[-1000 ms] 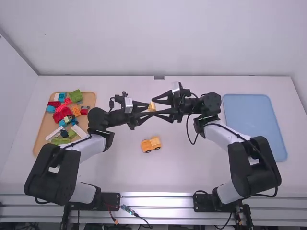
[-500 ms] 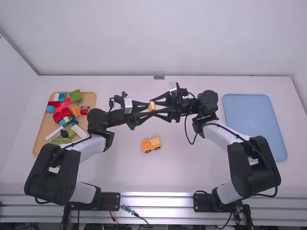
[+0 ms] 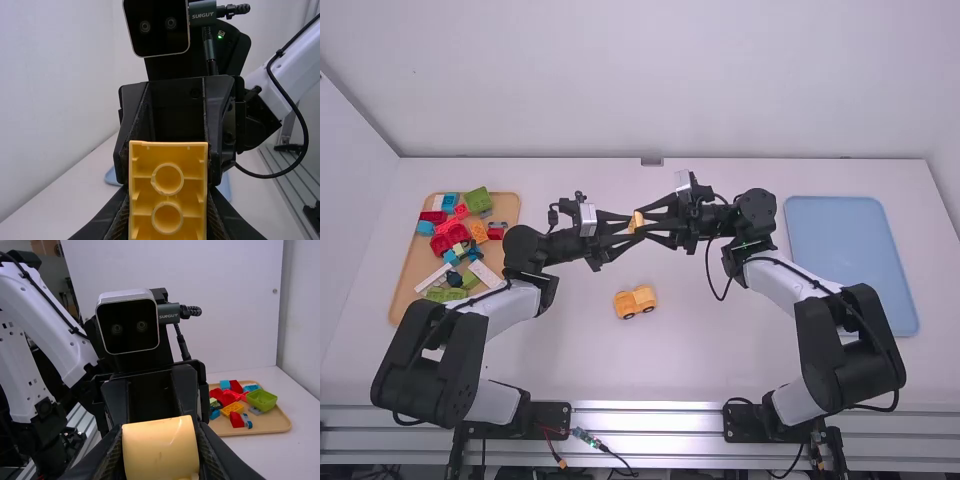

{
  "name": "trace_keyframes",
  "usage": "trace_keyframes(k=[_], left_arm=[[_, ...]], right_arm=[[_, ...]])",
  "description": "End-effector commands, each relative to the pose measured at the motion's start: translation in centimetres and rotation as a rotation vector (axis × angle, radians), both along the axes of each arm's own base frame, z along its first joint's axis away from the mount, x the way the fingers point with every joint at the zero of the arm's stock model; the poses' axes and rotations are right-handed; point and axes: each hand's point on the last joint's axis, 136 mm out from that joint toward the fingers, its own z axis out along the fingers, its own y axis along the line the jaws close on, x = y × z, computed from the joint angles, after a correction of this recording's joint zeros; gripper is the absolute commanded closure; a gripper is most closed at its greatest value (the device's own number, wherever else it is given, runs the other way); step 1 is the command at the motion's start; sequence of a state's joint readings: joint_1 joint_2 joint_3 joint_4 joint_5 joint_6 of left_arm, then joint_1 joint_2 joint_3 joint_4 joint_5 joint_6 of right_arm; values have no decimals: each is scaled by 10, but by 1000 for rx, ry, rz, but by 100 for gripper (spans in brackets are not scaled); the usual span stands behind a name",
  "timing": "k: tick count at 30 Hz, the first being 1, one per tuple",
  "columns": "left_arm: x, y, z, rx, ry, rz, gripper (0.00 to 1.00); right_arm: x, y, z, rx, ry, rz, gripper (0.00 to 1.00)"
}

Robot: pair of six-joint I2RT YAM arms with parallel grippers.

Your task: Assemble lego blocks to make yellow taxi

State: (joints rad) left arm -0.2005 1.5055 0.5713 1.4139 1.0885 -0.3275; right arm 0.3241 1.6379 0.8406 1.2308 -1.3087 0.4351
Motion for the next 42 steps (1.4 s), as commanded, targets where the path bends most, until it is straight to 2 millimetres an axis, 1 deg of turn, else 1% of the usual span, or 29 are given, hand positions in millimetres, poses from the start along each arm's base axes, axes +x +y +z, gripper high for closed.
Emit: trace_keyframes(k=[1,3,6,7,9,10,11,13,16,17,19,25,29,30,33,34,37,38,39,41,42], left_arm=[[-1,-2,0,-1,-15,-2,94],[-1,-2,1,-2,-18,-1,94],[-1,-2,1,-3,-18,2,91],[-1,-1,1,-3,-18,3,83],[0,0,1,-4,-15,6,59],[0,-1,1,-3,-15,4,53],[0,0,1,-4,-14,7,44],[0,-1,0,-2,-10,2,22],[0,-1,-2,1,2,2,5],[1,-1,-3,1,7,3,2],[1,-1,-4,4,10,5,1],[4,-1,-9,16,21,12,1],[12,5,-12,23,56,32,1],[20,10,-15,32,97,49,1],[32,15,-20,59,149,66,1],[39,17,-24,82,179,80,1],[57,24,-34,136,245,132,1],[68,28,-40,169,292,175,1],[75,31,-44,195,321,205,1],[83,35,-52,252,363,250,1],[89,40,-57,306,393,290,1]], right_arm=[[1,2,4,0,-5,12,68],[0,2,3,-1,-6,16,72],[0,2,3,-1,-6,15,73],[0,2,3,-2,-7,16,74],[0,2,3,-2,-8,19,76],[0,2,3,-2,-8,18,77],[0,2,3,-2,-13,16,77],[2,-1,3,-2,-31,12,77],[5,-4,4,-2,-32,2,81],[5,-4,4,-2,-32,1,81],[6,-5,4,0,-38,-3,82],[17,-15,5,4,-38,-53,84],[25,-24,5,5,-37,-85,84],[29,-29,5,3,-34,-97,84],[34,-34,5,-7,-32,-108,85],[39,-36,4,-16,-29,-115,85],[48,-36,0,-42,-18,-125,85],[56,-35,-3,-61,-2,-148,85],[61,-34,-5,-76,8,-168,85],[72,-34,-11,-114,32,-214,85],[81,-32,-17,-154,50,-258,87]])
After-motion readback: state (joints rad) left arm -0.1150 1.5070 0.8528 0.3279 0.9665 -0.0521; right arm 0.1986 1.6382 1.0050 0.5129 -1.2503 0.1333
